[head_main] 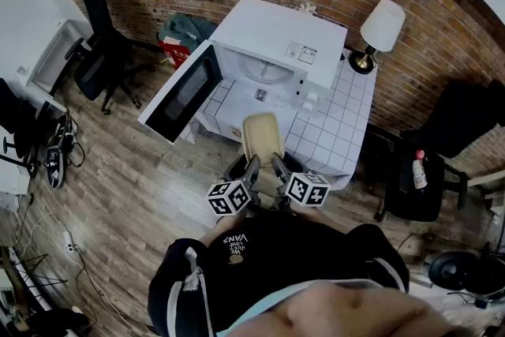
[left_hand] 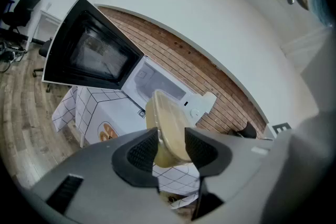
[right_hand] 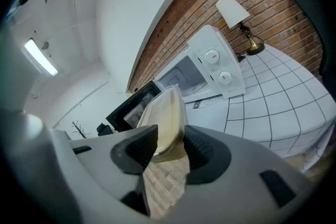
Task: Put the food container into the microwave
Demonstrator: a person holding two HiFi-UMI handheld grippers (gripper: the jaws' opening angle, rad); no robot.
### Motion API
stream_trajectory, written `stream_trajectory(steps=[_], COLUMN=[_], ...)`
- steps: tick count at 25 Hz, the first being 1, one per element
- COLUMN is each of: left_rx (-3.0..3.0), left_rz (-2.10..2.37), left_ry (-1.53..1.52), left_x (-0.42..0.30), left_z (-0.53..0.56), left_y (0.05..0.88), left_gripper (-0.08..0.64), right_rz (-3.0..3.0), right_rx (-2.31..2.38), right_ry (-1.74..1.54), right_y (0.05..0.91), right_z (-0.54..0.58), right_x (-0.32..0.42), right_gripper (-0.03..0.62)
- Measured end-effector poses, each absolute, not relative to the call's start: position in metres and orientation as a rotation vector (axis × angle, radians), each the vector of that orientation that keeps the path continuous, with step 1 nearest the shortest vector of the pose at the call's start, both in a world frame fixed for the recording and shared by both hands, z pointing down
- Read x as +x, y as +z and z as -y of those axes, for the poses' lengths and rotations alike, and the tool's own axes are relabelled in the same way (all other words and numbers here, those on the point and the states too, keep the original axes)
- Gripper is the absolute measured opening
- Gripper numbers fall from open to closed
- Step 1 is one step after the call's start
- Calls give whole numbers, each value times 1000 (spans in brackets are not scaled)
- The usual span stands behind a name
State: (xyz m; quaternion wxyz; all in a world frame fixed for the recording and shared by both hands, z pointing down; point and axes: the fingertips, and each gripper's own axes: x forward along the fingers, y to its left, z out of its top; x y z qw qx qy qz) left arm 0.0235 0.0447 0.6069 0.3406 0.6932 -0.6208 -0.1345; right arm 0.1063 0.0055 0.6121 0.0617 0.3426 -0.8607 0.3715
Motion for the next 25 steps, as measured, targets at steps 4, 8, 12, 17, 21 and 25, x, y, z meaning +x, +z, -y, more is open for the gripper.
stream_trajectory(steps=[4,8,12,17,21,25], left_rx=[1796,1788,1779,1773,1783,1793], left_rz=[1624,1642,1656,1653,1638,1623], left_ry=[-353,-355,-361,-367,-362,-358], left_x=[27,30,35,37,34,25], left_z=[-49,-50,-49,-45,-37,-25], left_y=[607,609,611,611,611,611], left_gripper=[165,158,156,153,153,153], right_rz=[2604,2620,2625,2620,2614,2607], right_rx=[1027,1009,1000,994,1020,1046], right_ry=[1119,1129,1150,1145,1152,1152], right_y=[612,612,614,613,614,615], right_z=[-10,-9,-9,-7,1,11], right_x=[110,114,119,122,120,111], right_gripper=[150,150,150,150,150,150])
